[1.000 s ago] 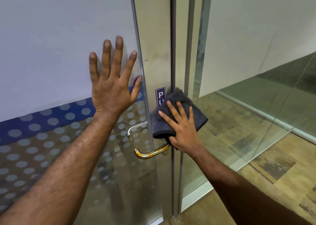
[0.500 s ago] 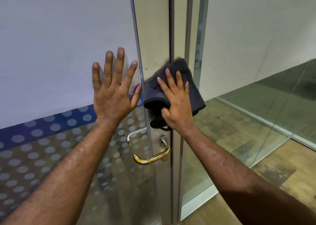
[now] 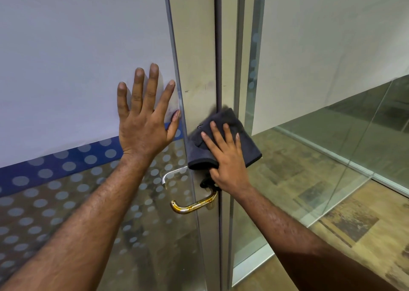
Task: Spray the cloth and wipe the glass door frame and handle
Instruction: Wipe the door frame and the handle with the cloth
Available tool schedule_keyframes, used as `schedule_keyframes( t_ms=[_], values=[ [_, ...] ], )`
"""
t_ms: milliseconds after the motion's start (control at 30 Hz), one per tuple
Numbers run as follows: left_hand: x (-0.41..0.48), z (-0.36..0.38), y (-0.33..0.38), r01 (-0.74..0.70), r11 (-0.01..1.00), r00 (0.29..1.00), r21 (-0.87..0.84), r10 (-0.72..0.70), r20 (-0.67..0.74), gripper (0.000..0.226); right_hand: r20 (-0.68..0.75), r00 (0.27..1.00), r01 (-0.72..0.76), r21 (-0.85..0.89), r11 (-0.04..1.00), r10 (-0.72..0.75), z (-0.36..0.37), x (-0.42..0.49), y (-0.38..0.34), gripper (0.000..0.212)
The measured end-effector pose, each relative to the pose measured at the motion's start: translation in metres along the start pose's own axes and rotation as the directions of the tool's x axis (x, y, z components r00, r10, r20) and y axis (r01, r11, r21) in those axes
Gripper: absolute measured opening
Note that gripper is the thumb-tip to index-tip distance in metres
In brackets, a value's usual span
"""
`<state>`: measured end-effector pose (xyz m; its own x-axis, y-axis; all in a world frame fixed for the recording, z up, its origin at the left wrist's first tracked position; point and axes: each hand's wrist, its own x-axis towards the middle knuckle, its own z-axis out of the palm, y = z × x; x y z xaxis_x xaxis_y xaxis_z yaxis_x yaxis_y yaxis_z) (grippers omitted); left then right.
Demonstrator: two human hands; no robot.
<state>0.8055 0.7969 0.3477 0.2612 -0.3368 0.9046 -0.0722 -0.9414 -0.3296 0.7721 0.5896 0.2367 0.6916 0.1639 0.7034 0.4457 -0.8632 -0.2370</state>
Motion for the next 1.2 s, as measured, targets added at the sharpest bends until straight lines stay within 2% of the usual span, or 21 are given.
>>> schedule_keyframes(
  t_ms=[167, 267, 333, 400, 467, 567, 700, 867, 1000, 1067, 1133, 1200],
  values=[
    [-0.001, 0.000, -0.001, -0.004, 1.000, 1.000, -0.008, 0.004, -0.001, 0.068, 0.126, 0.992, 0.008, 0.043, 0.999, -0.014, 0.002, -0.025, 0.012, 0.079],
    [-0.001, 0.000, -0.003, -0.004, 0.998, 1.000, -0.059, 0.003, -0.026, 0.068, 0.165, 0.986, -0.070, 0.256, 0.964, 0.028, -0.005, -0.035, 0.012, 0.088],
    [-0.002, 0.000, -0.004, -0.016, 0.995, 0.999, -0.099, 0.012, -0.050, 0.066, 0.145, 0.987, -0.123, 0.392, 0.912, 0.071, -0.010, -0.044, 0.010, 0.089],
    [-0.005, 0.000, -0.006, -0.036, 0.987, 0.997, -0.154, 0.025, -0.073, 0.064, 0.093, 0.986, -0.163, 0.457, 0.874, 0.136, -0.011, -0.055, 0.010, 0.085],
    [-0.012, 0.000, -0.007, -0.050, 0.976, 0.997, -0.210, 0.035, -0.074, 0.062, 0.071, 0.963, -0.257, 0.542, 0.800, 0.261, -0.010, -0.069, 0.012, 0.074],
    [-0.024, -0.001, -0.002, -0.071, 0.972, 0.997, -0.225, 0.060, -0.056, 0.060, 0.129, 0.886, -0.404, 0.686, 0.605, 0.446, -0.008, -0.085, 0.020, 0.056],
    [-0.030, 0.001, 0.001, -0.077, 0.973, 0.997, -0.217, 0.069, -0.046, 0.060, 0.155, 0.829, -0.474, 0.705, 0.528, 0.537, 0.002, -0.099, 0.020, 0.052],
    [-0.033, 0.003, 0.003, -0.101, 0.976, 0.995, -0.192, 0.095, -0.041, 0.059, 0.278, 0.836, -0.532, 0.622, 0.574, 0.473, 0.019, -0.101, 0.001, 0.058],
    [-0.034, 0.006, 0.002, -0.103, 0.984, 0.994, -0.148, 0.098, -0.037, 0.057, 0.379, 0.799, -0.601, 0.463, 0.652, 0.467, 0.040, -0.093, -0.027, 0.074],
    [-0.035, 0.006, 0.003, -0.100, 0.986, 0.995, -0.135, 0.095, -0.041, 0.057, 0.396, 0.808, -0.578, 0.388, 0.718, 0.437, 0.049, -0.094, -0.037, 0.077],
    [-0.034, 0.006, 0.005, -0.095, 0.986, 0.995, -0.136, 0.090, -0.046, 0.055, 0.400, 0.830, -0.531, 0.350, 0.772, 0.389, 0.052, -0.099, -0.040, 0.072],
    [-0.034, 0.007, 0.006, -0.092, 0.987, 0.995, -0.135, 0.085, -0.051, 0.054, 0.396, 0.878, -0.409, 0.328, 0.851, 0.269, 0.048, -0.110, -0.037, 0.068]
  ],
)
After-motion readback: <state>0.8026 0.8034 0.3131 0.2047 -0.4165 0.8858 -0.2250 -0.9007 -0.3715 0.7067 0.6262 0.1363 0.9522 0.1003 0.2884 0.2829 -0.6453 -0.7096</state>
